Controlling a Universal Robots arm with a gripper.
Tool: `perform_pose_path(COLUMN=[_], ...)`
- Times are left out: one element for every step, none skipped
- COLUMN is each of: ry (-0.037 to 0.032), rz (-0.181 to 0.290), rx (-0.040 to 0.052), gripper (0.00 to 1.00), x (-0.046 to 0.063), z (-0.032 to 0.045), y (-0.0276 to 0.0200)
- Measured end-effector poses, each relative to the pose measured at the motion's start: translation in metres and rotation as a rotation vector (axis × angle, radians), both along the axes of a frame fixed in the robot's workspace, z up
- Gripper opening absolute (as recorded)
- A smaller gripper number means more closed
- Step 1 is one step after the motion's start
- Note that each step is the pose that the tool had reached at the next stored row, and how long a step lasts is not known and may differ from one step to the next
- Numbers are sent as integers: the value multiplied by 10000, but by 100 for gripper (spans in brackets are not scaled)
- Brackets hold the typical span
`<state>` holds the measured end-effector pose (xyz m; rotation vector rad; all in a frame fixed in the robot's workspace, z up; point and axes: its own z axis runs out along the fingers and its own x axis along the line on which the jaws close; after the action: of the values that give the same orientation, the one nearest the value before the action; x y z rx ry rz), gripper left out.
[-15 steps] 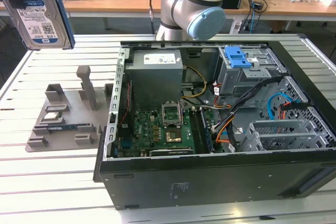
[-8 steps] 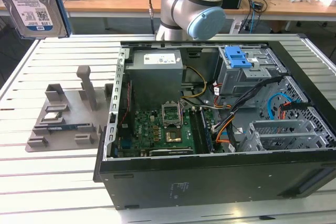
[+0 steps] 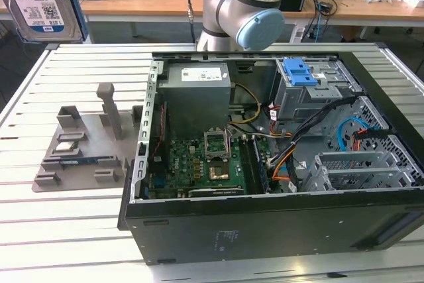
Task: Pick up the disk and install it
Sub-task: 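Pick up the disk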
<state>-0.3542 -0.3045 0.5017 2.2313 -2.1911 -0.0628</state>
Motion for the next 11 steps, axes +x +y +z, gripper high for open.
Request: perform_pose_path(ry=[2, 1, 0, 0, 0, 1, 0, -1, 0, 0, 1], rz=[0, 1, 1, 0, 0, 0, 1, 1, 1, 2, 1], rx=[-2, -1, -1, 0, 0, -1, -1, 0, 0, 0, -1], gripper=[37, 37, 37, 37, 37, 37, 37, 37, 37, 37, 37], x=[9, 25, 55, 89, 118, 173, 221, 252, 278, 319, 348], z=[1, 1, 0, 0, 0, 1, 0, 0, 0, 0, 0], y=[0, 0, 0, 0, 0, 0, 0, 0, 0, -1, 0])
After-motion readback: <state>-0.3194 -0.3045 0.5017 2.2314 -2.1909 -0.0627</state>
